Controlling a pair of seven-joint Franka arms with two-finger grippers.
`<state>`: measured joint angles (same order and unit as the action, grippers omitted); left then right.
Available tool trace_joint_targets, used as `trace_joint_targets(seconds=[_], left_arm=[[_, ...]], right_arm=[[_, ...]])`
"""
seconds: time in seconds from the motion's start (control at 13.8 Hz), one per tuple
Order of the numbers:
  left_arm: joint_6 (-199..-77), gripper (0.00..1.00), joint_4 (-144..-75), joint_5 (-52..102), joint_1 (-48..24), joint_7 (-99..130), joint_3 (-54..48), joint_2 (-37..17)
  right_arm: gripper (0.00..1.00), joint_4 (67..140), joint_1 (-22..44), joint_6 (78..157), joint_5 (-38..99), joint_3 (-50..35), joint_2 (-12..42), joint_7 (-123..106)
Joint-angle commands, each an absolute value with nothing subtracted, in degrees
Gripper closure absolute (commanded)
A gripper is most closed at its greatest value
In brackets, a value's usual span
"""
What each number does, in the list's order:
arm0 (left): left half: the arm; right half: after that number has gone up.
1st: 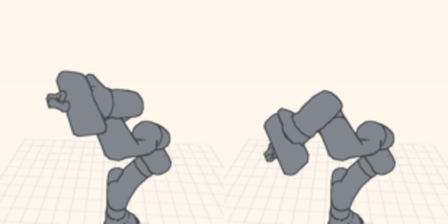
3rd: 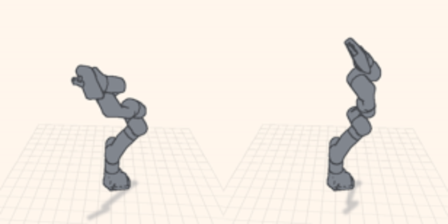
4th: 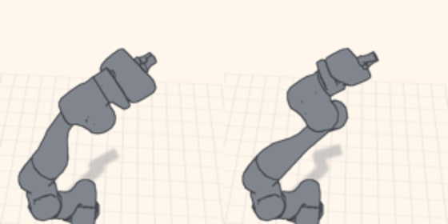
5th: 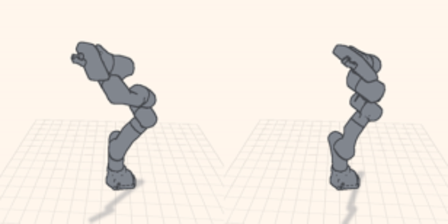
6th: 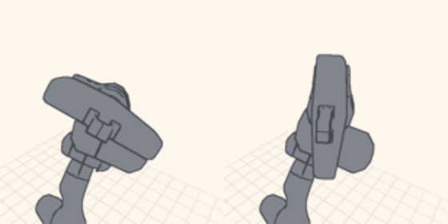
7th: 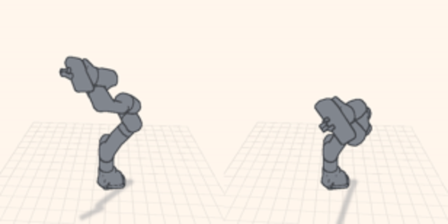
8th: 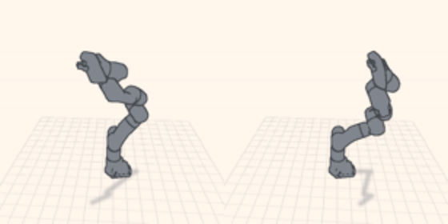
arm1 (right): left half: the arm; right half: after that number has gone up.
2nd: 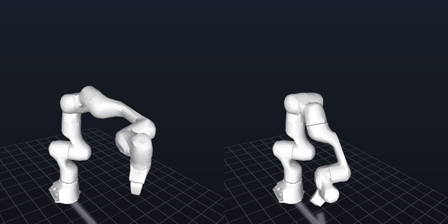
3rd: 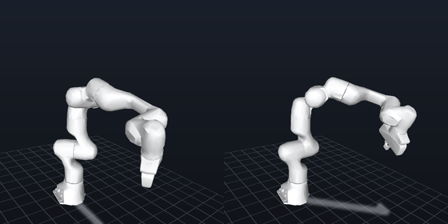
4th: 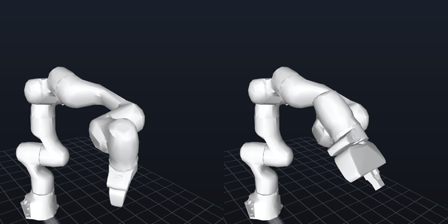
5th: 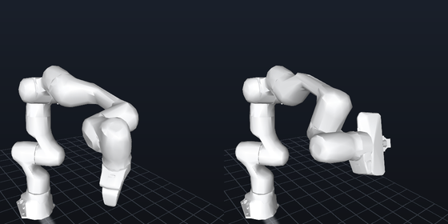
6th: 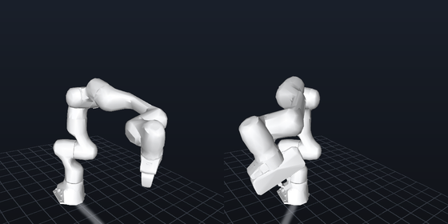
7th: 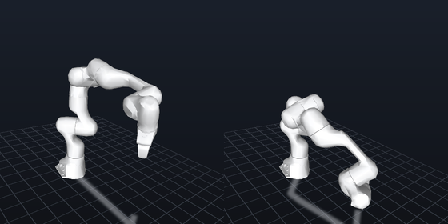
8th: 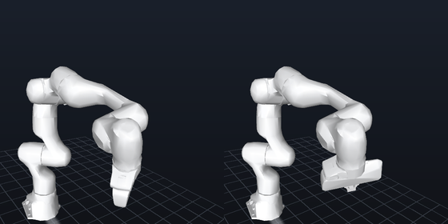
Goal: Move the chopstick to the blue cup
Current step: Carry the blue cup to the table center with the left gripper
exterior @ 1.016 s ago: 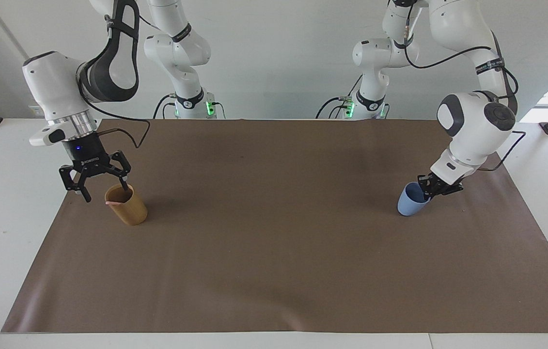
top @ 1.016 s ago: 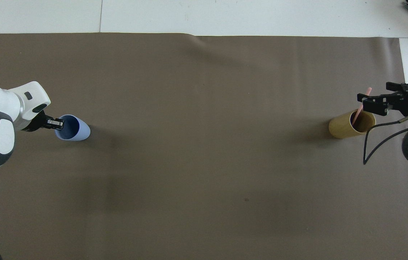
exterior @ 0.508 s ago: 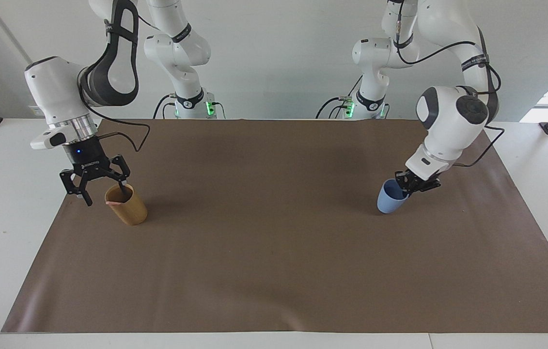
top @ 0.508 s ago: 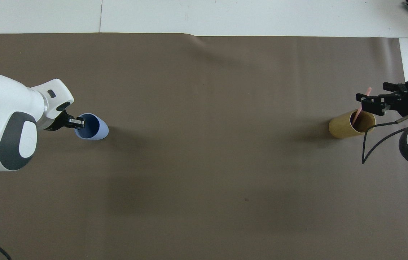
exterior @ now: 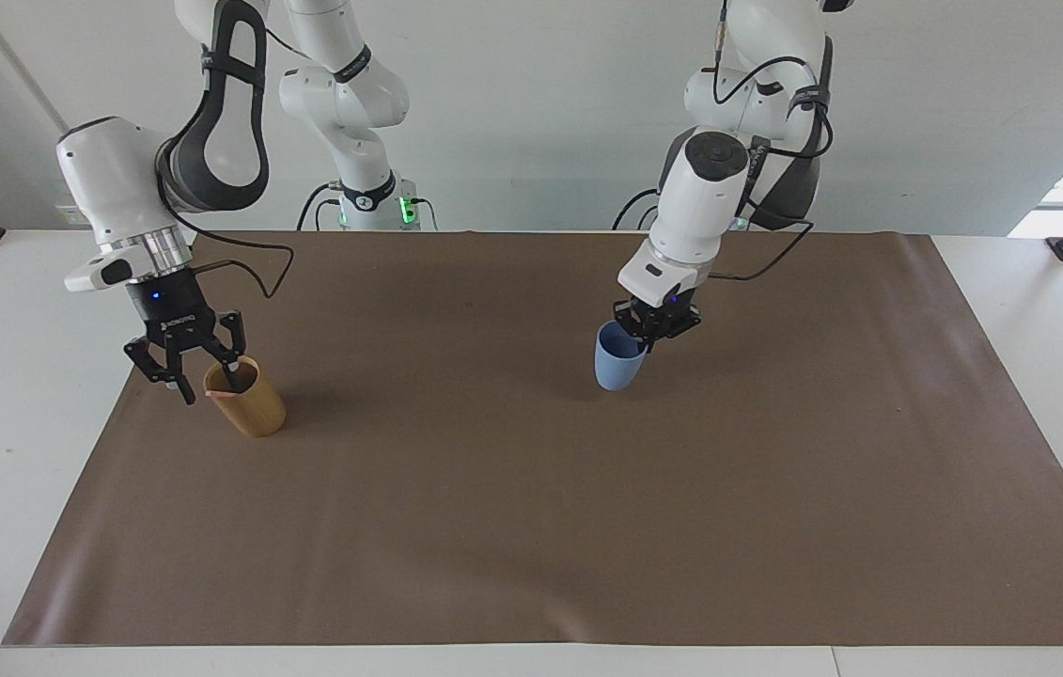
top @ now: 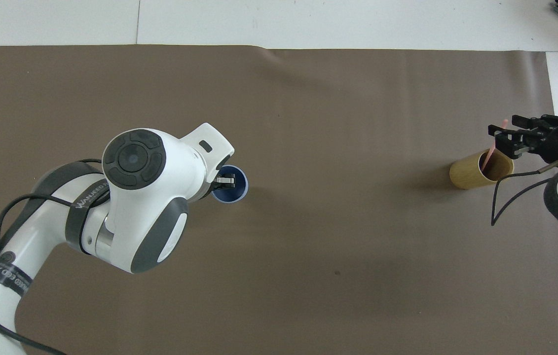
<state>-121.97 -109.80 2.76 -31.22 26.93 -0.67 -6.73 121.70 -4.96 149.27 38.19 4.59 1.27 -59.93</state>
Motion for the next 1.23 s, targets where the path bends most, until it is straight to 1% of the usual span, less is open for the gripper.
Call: trace_joint_targets(seconds=[0.0, 0.15, 0.22, 0.44, 0.65, 0.73, 0.8, 0.87, 1.02, 1.16], left_arm=[[-124.2, 1.0, -108.2, 3.3, -36.6, 32.6, 0.4, -8.8], [-124.3, 1.0, -106.7, 3.3, -39.1, 35.7, 0.4, -10.3], [-124.3, 1.0, -106.4, 3.3, -39.2, 36.1, 0.4, -10.4], [-124.2, 1.0, -106.5, 5.1, -39.7, 36.4, -0.1, -10.4], [-123.6, 1.0, -107.1, 5.2, -40.2, 36.5, -0.1, -10.3], [-123.4, 1.0, -107.4, 5.2, -40.4, 36.4, -0.1, -10.1], [-123.3, 1.0, -107.5, 5.2, -40.5, 36.3, -0.1, -10.1], [-123.2, 1.0, -107.6, 5.2, -40.5, 36.3, -0.1, -10.1], [-124.1, 1.0, -107.9, 5.2, -41.7, 36.5, -0.1, -12.6], [-124.5, 1.0, -108.1, 5.2, -41.7, 36.3, -0.1, -12.7]], right_arm=[[0.51, 122.8, -5.3, 150.8, 40.8, 4.1, 1.0, -62.8], [0.62, 122.8, -5.3, 150.8, 40.9, 4.1, 1.1, -62.8], [0.63, 122.8, -5.3, 151.1, 40.9, 4.1, 1.1, -62.8], [0.76, 122.8, -5.3, 151.3, 40.9, 4.1, 1.1, -62.8], [0.86, 122.4, -5.2, 151.3, 41.7, 4.0, 1.3, -62.8], [0.93, 122.3, -5.2, 151.3, 41.7, 4.1, 1.6, -62.8], [0.97, 122.2, -5.3, 151.3, 41.8, 4.0, 1.6, -62.8], [1.0, 122.2, -5.3, 151.3, 41.8, 4.1, 1.6, -62.8], [1.0, 122.1, -5.3, 151.2, 41.8, 4.0, 1.6, -62.8], [1.0, 121.9, -5.6, 151.0, 41.8, 4.0, 1.6, -62.9]])
